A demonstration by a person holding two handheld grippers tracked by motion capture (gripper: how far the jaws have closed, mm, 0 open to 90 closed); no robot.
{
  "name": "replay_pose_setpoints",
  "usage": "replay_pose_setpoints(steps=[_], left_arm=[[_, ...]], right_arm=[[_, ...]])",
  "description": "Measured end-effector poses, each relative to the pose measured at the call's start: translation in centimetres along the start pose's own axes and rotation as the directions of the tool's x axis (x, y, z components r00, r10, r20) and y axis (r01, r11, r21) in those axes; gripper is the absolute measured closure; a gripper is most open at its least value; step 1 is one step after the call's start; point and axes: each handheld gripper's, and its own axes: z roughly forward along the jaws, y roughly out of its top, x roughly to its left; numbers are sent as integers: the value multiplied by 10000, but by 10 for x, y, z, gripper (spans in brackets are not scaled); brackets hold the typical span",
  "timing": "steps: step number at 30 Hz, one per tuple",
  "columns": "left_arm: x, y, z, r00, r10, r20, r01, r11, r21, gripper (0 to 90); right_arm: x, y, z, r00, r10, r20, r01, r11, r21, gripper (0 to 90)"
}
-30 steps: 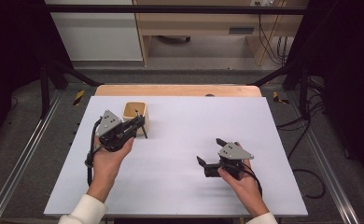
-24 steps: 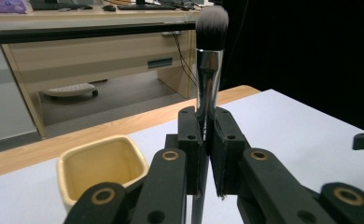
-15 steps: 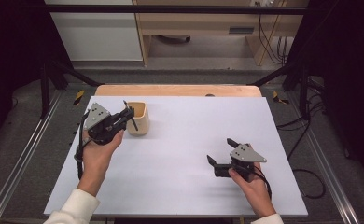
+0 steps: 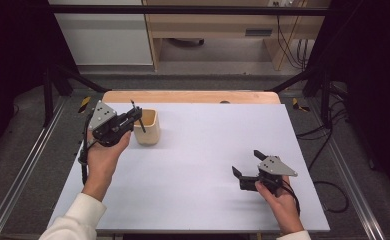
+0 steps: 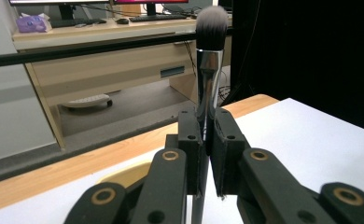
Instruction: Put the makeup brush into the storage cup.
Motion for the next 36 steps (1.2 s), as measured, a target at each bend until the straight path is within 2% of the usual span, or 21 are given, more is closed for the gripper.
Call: replay_pose_setpoints(steps=[9,18,25,28,36], left_arm=[[5,3,7,10000,2,-75,-2,10000,-33,835],[14,1,13,9992,-265,-305,261,9995,-151,835],[21,-2,16,9983,-352,-473,345,9993,-151,835],[22,-2,17,9978,-406,-529,392,9989,-259,835],[30,-6,22,9960,-529,-719,504,9981,-366,835]], right_arm=[[-8,-2,-10,9993,251,276,-247,9996,-129,55],[-12,-5,-16,9987,389,328,-381,9990,-239,48],[-16,-10,-23,9983,416,417,-394,9978,-537,42],[-16,-12,-25,9976,582,373,-557,9963,-652,42],[-15,-14,-31,9979,539,360,-511,9960,-738,39]])
